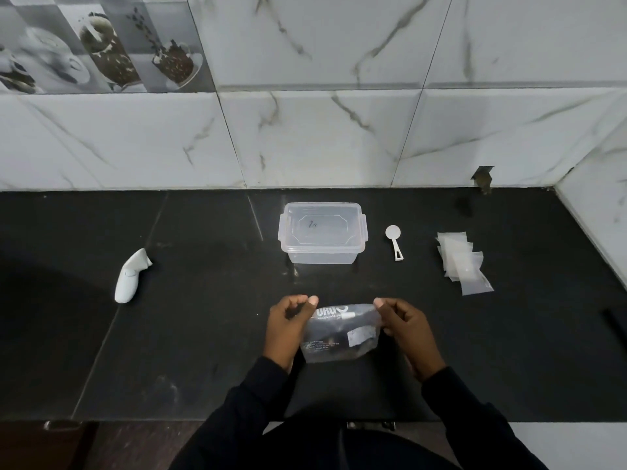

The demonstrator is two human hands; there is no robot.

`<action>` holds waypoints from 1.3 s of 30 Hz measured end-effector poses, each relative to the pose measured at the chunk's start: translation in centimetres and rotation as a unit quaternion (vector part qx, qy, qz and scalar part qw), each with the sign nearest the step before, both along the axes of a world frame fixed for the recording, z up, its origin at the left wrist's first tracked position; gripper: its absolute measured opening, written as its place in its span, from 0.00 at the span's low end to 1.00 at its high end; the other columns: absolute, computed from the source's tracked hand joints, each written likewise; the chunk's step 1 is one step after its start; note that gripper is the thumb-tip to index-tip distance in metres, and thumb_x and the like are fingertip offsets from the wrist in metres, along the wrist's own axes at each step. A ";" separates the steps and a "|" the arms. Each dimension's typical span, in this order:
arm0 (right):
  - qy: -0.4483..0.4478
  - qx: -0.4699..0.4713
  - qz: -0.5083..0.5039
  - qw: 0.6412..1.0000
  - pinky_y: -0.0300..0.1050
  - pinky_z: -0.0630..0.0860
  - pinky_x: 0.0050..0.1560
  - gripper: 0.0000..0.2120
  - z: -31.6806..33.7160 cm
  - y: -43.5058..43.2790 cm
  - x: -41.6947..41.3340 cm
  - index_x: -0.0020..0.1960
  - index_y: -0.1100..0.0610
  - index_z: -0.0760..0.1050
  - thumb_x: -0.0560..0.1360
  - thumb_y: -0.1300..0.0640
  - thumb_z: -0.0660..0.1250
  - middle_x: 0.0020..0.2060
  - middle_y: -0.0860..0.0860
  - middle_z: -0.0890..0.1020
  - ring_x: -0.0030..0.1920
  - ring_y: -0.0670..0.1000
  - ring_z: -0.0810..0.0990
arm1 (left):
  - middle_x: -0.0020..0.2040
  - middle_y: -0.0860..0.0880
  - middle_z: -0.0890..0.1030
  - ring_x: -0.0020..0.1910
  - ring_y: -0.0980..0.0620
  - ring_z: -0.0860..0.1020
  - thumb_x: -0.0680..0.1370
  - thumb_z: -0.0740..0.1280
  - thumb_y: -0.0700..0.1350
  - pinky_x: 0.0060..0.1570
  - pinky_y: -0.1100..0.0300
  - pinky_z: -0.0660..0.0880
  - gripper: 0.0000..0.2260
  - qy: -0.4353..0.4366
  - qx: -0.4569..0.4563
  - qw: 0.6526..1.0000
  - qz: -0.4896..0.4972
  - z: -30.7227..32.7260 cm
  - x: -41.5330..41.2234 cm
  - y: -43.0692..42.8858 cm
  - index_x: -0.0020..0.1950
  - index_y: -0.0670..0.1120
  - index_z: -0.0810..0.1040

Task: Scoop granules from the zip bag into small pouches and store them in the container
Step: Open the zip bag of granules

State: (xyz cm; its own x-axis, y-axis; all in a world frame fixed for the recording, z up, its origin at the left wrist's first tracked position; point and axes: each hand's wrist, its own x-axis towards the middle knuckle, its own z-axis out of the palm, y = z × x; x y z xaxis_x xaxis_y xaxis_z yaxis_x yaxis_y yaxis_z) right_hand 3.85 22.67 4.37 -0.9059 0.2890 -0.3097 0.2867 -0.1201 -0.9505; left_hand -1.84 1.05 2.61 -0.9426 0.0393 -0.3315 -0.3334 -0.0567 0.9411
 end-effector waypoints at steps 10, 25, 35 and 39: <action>0.058 -0.148 0.005 0.987 0.48 0.83 0.48 0.23 1.2 0.3 -1.1 0.60 0.59 0.75 0.71 0.79 0.65 0.55 0.59 0.83 0.52 0.56 0.83 | 0.69 0.55 0.63 0.66 0.51 0.74 0.67 0.77 0.38 0.65 0.53 0.74 0.29 0.156 -0.105 0.982 0.018 2.7 0.3 0.3 0.63 0.58 0.74; 0.098 -0.043 -0.021 0.994 0.40 0.81 0.42 0.11 3.2 1.2 -1.6 0.59 0.60 0.81 0.77 0.64 0.69 0.48 0.56 0.87 0.46 0.50 0.86 | 0.47 0.41 0.83 0.46 0.49 0.82 0.73 0.71 0.29 0.53 0.53 0.79 0.25 0.125 -0.013 0.992 0.012 5.4 -1.1 -0.1 0.64 0.49 0.71; 0.127 0.011 -0.019 0.992 0.41 0.81 0.42 0.04 3.2 1.7 -1.7 0.49 0.66 0.82 0.75 0.67 0.71 0.42 0.58 0.87 0.41 0.52 0.86 | 0.58 0.56 0.75 0.65 0.51 0.70 0.73 0.73 0.48 0.62 0.54 0.72 0.16 0.333 -0.240 0.912 -0.022 7.2 -1.1 0.9 0.60 0.52 0.77; 0.146 0.020 -0.005 0.989 0.42 0.81 0.44 0.04 3.4 1.5 -1.6 0.48 0.65 0.83 0.74 0.67 0.72 0.43 0.58 0.86 0.43 0.52 0.85 | 0.55 0.61 0.78 0.69 0.53 0.67 0.75 0.70 0.59 0.63 0.54 0.64 0.13 0.421 -0.361 0.818 -0.152 9.0 -1.4 3.7 0.58 0.56 0.80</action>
State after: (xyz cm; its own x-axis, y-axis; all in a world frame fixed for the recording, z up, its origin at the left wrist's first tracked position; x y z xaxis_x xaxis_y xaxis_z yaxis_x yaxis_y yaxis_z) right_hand 2.22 24.16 7.77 -0.9521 0.3048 -0.0238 -0.0017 -0.0831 -0.9965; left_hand -3.24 4.76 11.58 -0.8324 0.3942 0.3895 0.5541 0.5803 0.5968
